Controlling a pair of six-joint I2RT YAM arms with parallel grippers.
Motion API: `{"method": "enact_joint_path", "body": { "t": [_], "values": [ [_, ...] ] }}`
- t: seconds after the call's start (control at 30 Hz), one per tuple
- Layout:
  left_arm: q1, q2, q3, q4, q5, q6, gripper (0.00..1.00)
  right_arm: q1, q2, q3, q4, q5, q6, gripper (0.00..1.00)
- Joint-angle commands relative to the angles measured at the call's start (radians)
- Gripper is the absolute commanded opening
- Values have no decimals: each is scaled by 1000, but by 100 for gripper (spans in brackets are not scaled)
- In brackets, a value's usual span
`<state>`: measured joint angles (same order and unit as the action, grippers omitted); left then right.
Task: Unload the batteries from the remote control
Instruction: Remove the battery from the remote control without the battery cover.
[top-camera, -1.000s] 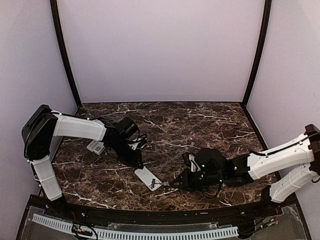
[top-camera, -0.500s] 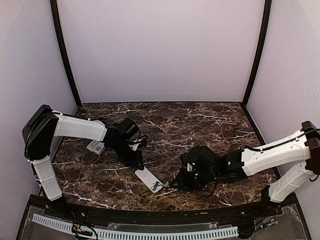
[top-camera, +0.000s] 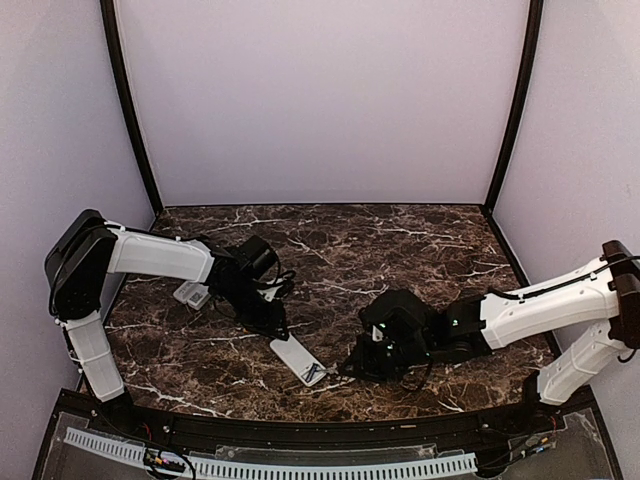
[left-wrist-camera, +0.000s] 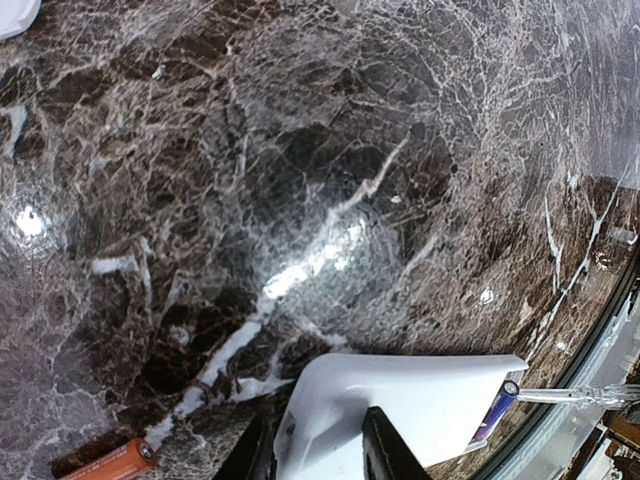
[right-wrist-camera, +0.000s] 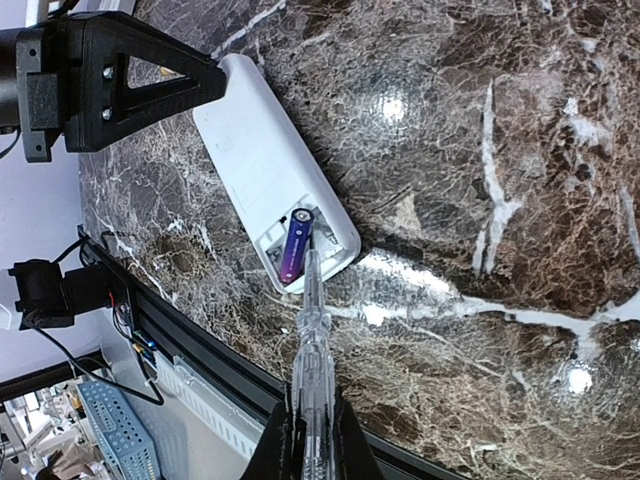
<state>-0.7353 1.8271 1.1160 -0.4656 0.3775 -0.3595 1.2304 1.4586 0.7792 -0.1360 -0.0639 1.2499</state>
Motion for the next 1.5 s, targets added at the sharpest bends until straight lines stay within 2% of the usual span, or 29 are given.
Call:
{"method": "enact_joint_path", "body": {
  "t": [0.0, 0.3, 1.47],
  "values": [
    [-6, 3, -8, -27, 3, 4, 29, 1, 13, 22, 7, -9, -39, 0],
    [-6, 4, -8, -27, 1, 4, 29, 1, -37, -36, 130, -39, -59, 0],
    [-6, 11, -3, -32, 1, 5, 29, 5, 62, 69, 104, -124, -152, 0]
  ]
}}
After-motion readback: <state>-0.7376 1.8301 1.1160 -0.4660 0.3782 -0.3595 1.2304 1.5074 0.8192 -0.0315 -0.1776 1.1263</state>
